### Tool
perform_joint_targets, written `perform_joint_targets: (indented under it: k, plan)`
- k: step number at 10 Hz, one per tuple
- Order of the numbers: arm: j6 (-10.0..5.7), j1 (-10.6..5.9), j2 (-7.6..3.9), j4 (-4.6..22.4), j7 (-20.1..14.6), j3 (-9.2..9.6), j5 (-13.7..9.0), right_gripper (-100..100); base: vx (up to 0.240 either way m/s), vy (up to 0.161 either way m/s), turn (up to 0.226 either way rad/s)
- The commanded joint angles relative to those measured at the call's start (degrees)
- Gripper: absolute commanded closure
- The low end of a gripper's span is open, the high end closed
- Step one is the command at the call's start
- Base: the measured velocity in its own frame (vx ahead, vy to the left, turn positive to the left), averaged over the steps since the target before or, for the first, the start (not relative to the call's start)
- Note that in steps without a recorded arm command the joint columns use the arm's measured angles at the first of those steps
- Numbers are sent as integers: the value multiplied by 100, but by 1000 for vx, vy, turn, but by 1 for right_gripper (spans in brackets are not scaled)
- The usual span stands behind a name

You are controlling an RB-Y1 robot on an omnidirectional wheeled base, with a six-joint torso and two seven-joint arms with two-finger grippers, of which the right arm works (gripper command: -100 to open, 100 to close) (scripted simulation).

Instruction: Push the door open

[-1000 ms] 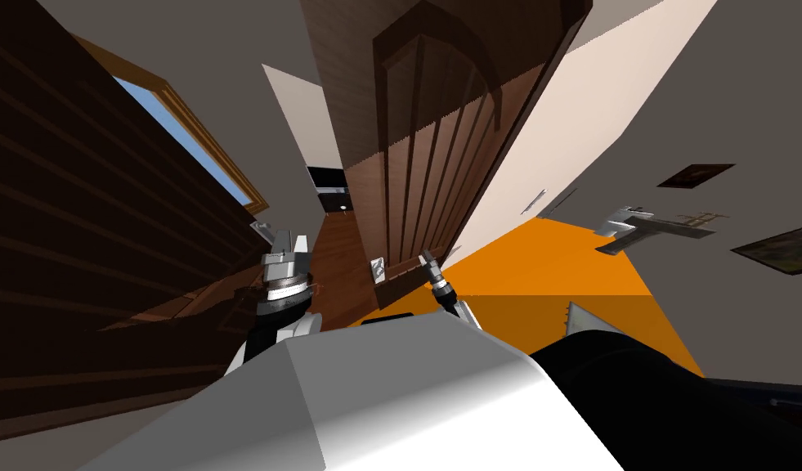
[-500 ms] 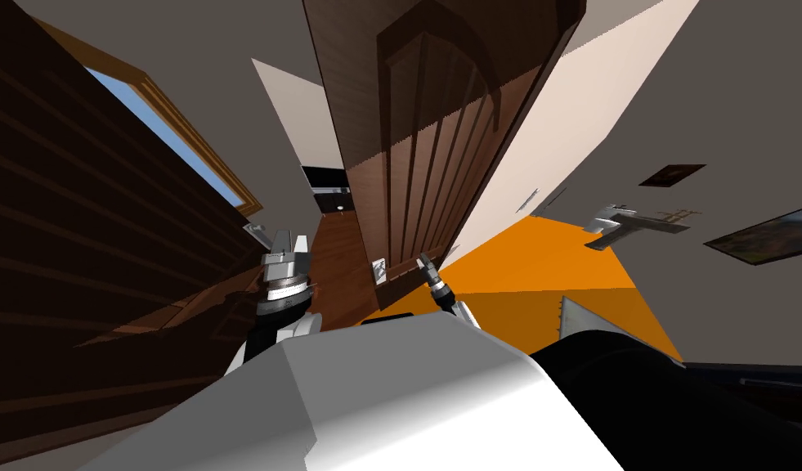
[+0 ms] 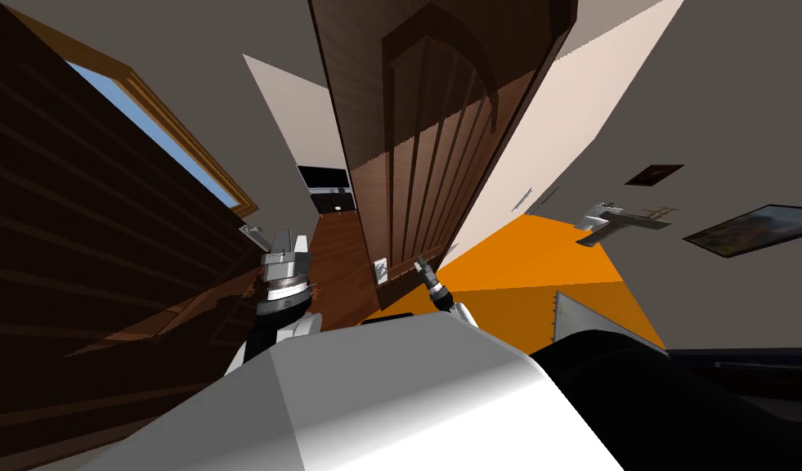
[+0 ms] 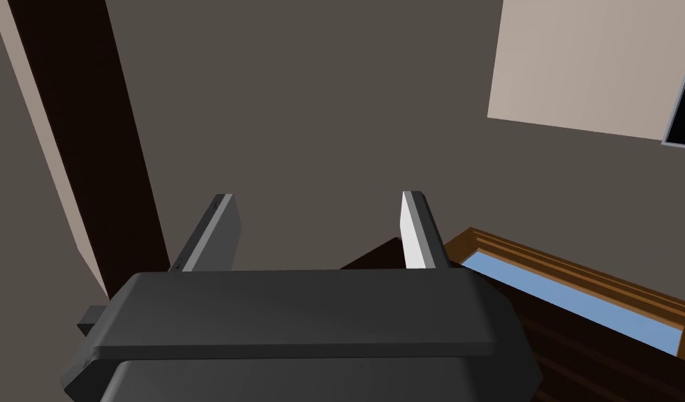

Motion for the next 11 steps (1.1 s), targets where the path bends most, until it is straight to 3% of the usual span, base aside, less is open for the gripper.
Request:
perform_joint_targets:
  k: [1,11]
  plan:
    - [-17,-33,8,90,-160,-3,171,-100,-6,46,-61]
    - [-183,-68,186,549,-1019,-12,1162,-100,-27,43,-44]
